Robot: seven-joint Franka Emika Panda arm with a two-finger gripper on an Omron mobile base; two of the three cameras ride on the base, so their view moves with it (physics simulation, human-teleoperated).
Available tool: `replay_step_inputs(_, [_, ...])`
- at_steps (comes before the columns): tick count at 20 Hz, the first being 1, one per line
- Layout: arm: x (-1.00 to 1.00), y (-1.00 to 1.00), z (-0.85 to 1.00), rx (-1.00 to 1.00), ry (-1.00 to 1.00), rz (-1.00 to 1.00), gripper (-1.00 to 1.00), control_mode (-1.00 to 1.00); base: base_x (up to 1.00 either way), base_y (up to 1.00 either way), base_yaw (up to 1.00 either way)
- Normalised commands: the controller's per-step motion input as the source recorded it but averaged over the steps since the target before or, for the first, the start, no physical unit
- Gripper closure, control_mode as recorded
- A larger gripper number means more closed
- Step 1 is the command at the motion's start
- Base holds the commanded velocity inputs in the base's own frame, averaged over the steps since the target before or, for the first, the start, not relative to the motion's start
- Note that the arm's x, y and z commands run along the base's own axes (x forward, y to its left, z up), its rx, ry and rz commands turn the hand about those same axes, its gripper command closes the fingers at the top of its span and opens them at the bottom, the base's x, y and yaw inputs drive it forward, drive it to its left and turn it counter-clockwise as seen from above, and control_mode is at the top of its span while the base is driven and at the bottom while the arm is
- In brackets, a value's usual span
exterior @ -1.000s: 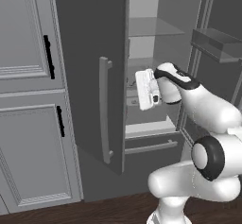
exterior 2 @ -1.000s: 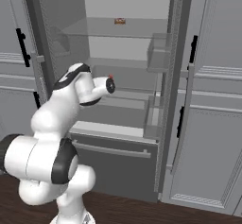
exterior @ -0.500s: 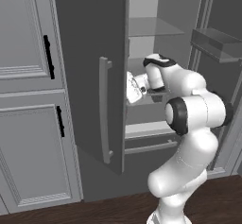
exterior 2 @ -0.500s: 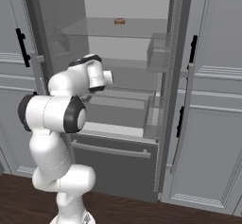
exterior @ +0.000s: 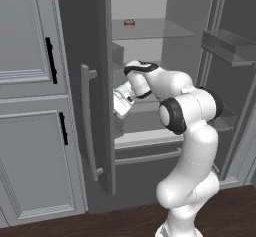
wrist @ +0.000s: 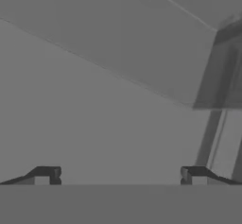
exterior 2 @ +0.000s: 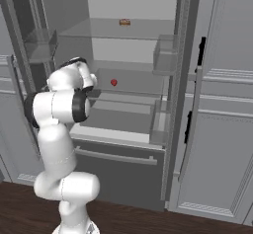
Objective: Take the strawberry from the fridge and place it on top of the pancake, located on the dining counter.
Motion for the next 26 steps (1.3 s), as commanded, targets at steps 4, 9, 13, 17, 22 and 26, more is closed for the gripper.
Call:
replay_step_inputs(4, [-0.55,0.92,-0.15,0.00,0.03,0.09,-1.00,-1.00,0.00,0.00,0.00])
replay_step_inputs(9, [-0.30,0.50,-0.01,0.00,0.00,-0.02,-1.00,-1.00,0.00,0.00,0.00])
replay_step_inputs(13, [-0.43,-0.21,0.19,0.14,-0.20,-0.12,-1.00,-1.00,0.00,0.00,0.00])
replay_step_inputs(17, [-0.16,-0.74,0.36,0.17,-0.14,-0.13,-1.00,-1.00,0.00,0.00,0.00])
replay_step_inputs(22, [0.38,-1.00,0.31,0.09,-0.11,-0.01,-1.00,-1.00,0.00,0.00,0.00])
replay_step_inputs(26, [0.07,-1.00,0.00,-0.13,-0.44,0.00,-1.00,-1.00,0.00,0.00,0.00])
